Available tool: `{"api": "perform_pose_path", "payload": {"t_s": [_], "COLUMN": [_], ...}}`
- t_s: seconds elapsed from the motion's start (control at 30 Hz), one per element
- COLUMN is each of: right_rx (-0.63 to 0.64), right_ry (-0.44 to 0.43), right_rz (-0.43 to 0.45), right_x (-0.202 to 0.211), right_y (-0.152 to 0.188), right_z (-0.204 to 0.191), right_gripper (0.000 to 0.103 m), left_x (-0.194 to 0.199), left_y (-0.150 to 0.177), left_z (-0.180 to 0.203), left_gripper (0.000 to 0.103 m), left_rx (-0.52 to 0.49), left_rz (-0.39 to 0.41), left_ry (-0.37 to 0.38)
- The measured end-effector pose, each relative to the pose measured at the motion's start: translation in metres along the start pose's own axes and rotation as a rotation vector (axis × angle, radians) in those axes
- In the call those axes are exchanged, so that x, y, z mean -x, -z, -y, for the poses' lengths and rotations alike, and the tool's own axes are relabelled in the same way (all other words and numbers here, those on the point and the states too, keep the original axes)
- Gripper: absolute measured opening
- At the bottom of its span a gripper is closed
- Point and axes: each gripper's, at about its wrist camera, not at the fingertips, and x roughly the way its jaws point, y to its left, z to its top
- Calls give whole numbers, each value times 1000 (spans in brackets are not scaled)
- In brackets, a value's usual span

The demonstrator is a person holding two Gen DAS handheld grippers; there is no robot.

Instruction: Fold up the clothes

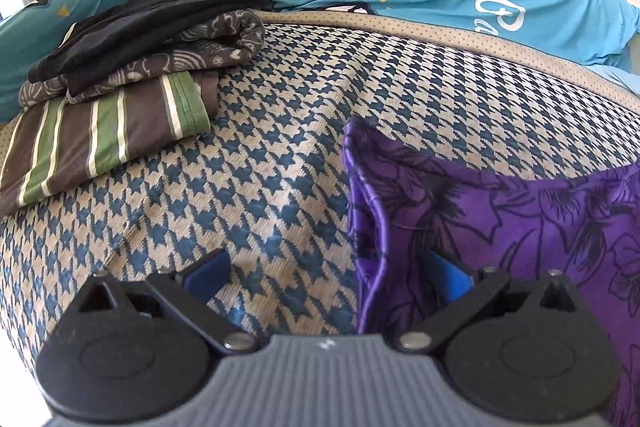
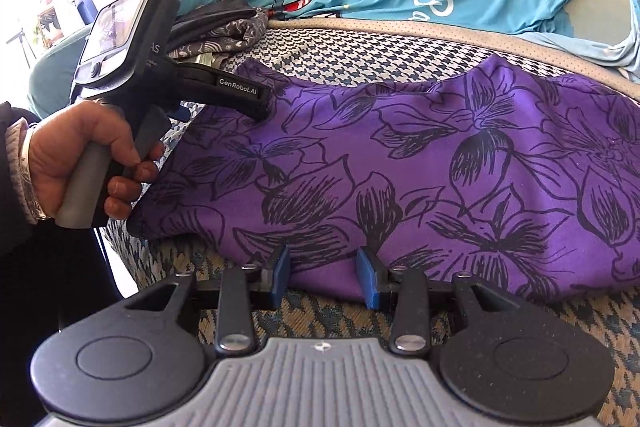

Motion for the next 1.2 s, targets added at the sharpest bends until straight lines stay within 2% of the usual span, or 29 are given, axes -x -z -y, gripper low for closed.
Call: {"api": "perform_pose_path", "payload": {"t_s": [0.47,0.57,0.67,0.77,0.93,1.2], "right_rx": [21,58,120,178,269,518], "right_ry": [25,-6,-35,-63,-87,-91], "right_rz": [5,39,66,76,72,78], "right_x": [10,14,16,14,4,-9], "right_y": [2,0,-2,-5,-9,-4], "right_z": [-10,-18,-30,-43,-65,-100], "right_gripper": [41,41,41,41,41,55], "left_x": [7,11,14,17,18,19], "left_y": [5,5,4,3,3,4], "left_z": [-6,-11,-16,-20,-24,-27], "left_gripper": [103,102,95,93,97,100], "left_rx": [-26,-26,-29,-18,-2,5], "left_rz": [-7,-8,-11,-18,-35,-59], "left_ry": [48,75,99,113,121,149]}}
